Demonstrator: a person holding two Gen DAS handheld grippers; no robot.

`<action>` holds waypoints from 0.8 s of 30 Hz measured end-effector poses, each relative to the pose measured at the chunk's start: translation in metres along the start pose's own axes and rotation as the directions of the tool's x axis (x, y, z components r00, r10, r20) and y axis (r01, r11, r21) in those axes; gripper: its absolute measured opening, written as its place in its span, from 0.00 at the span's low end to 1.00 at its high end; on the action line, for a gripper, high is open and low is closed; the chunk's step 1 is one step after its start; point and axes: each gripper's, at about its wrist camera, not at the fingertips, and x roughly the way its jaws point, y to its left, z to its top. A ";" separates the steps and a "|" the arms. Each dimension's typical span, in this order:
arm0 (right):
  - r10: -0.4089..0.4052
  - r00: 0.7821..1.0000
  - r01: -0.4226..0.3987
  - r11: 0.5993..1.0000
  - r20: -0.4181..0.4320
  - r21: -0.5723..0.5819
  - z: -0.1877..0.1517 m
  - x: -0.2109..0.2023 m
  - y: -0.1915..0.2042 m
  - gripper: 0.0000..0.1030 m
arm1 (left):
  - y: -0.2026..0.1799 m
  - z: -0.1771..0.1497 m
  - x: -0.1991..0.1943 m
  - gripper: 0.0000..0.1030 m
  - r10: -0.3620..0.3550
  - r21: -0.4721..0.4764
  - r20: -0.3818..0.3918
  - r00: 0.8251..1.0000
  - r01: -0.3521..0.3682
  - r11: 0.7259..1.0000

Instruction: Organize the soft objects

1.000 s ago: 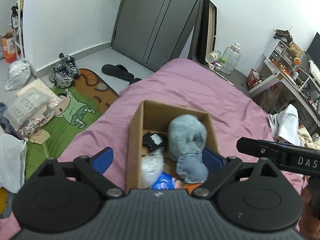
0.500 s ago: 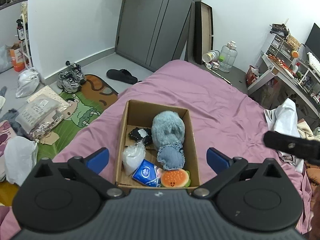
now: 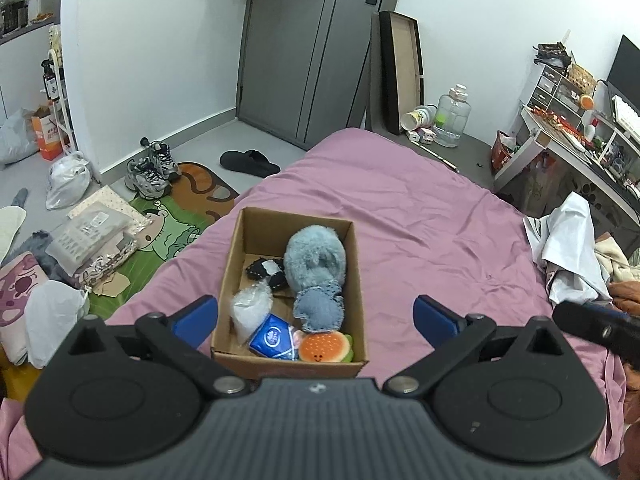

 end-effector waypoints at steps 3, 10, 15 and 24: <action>0.010 1.000 -0.010 1.000 -0.013 0.013 -0.008 -0.003 -0.011 1.00 | -0.010 -0.004 -0.006 1.00 0.006 0.014 -0.001 1.000 -0.006 1.000; -0.013 0.999 0.014 1.000 -0.034 0.020 -0.024 -0.008 -0.032 1.00 | -0.027 -0.020 -0.012 1.00 0.050 0.053 -0.006 0.999 -0.050 0.997; -0.001 1.000 0.002 1.000 -0.023 0.029 -0.030 -0.015 -0.042 1.00 | -0.033 -0.030 -0.014 1.00 0.045 0.060 -0.015 0.999 -0.044 0.997; -0.044 0.999 0.044 0.999 0.005 0.030 -0.042 -0.039 -0.054 1.00 | -0.044 -0.047 -0.030 1.00 0.026 0.087 0.029 0.999 -0.028 0.996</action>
